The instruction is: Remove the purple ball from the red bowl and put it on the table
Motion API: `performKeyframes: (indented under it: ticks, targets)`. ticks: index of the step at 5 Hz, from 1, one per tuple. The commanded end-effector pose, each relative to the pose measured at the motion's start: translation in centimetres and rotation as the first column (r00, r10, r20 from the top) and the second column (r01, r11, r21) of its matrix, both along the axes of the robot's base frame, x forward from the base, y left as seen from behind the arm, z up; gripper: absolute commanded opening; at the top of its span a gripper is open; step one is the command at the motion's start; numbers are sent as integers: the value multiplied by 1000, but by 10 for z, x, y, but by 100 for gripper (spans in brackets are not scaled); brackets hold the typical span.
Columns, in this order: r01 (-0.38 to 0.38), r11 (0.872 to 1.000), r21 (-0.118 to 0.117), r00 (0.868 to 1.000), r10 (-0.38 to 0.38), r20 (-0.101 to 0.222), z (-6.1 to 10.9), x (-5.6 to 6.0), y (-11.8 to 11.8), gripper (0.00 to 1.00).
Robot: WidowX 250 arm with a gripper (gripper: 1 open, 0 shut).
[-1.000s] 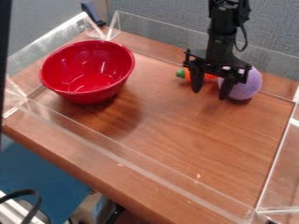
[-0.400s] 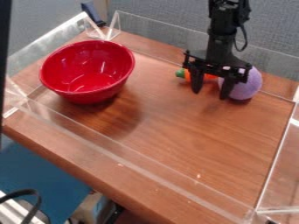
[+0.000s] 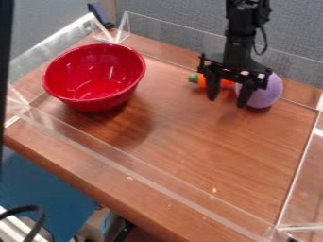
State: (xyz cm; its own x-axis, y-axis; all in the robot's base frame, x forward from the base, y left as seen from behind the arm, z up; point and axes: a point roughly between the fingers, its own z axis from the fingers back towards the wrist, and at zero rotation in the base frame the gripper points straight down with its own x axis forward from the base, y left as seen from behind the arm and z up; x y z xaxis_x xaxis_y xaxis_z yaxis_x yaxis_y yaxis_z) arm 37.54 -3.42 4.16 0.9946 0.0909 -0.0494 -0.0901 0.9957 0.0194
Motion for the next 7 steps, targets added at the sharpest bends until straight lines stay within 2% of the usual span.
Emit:
performKeyframes:
  ticks: [1, 3, 5, 7]
  targets:
    - [25, 1000, -4, 998, -25, 55, 18, 13, -2, 100]
    - [73, 997, -3, 996, -73, 49, 22, 3, 8, 100]
    - [64, 998, -5, 997, -64, 49, 28, -3, 15, 100]
    - [97, 995, -3, 994, -97, 48, 36, -10, 1, 100]
